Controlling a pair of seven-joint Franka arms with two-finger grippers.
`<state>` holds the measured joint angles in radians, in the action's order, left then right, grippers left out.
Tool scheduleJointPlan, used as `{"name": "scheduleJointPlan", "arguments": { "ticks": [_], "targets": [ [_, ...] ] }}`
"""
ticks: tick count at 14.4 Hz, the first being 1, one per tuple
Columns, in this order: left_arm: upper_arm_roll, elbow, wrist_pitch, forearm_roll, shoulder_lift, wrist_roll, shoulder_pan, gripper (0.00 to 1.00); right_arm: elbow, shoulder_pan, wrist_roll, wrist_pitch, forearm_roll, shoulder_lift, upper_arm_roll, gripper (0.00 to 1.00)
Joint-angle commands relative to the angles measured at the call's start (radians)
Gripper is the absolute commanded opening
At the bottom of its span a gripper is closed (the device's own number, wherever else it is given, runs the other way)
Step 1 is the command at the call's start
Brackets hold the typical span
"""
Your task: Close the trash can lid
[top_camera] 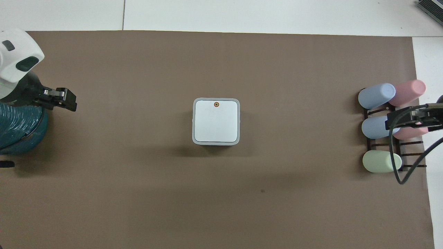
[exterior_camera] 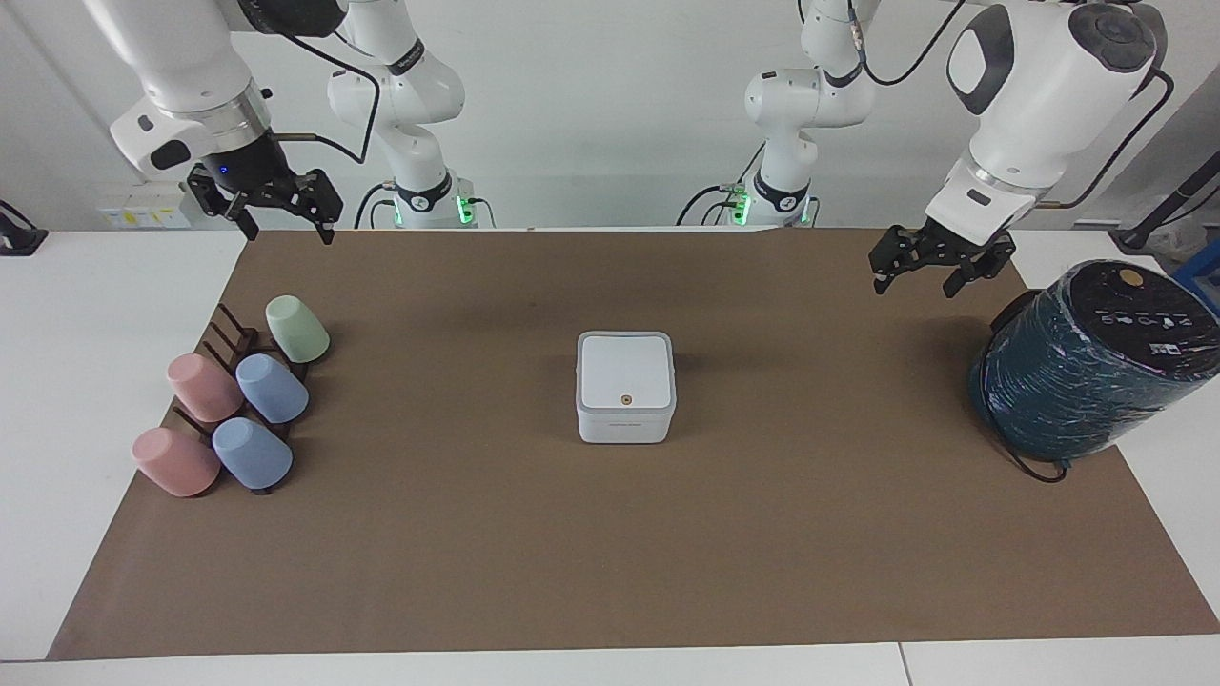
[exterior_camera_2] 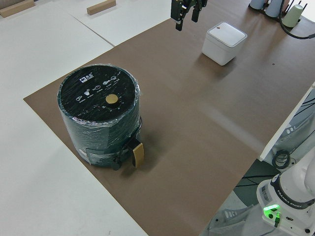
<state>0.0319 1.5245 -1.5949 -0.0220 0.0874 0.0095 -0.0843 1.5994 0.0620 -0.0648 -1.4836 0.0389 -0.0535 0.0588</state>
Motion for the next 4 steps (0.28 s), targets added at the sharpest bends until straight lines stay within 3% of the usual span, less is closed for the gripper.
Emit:
{"name": "scheduleJointPlan", "arguments": {
  "ticks": [1, 4],
  "targets": [
    [0.008, 0.008, -0.02, 0.02, -0.008, 0.013, 0.009, 1.0, 0.01, -0.004, 0.02, 0.008, -0.002, -0.016, -0.001, 1.0],
    [0.008, 0.009, -0.019, 0.02, -0.009, 0.012, 0.009, 1.0, 0.01, -0.004, 0.02, 0.008, -0.002, -0.016, -0.001, 1.0]
  ]
}}
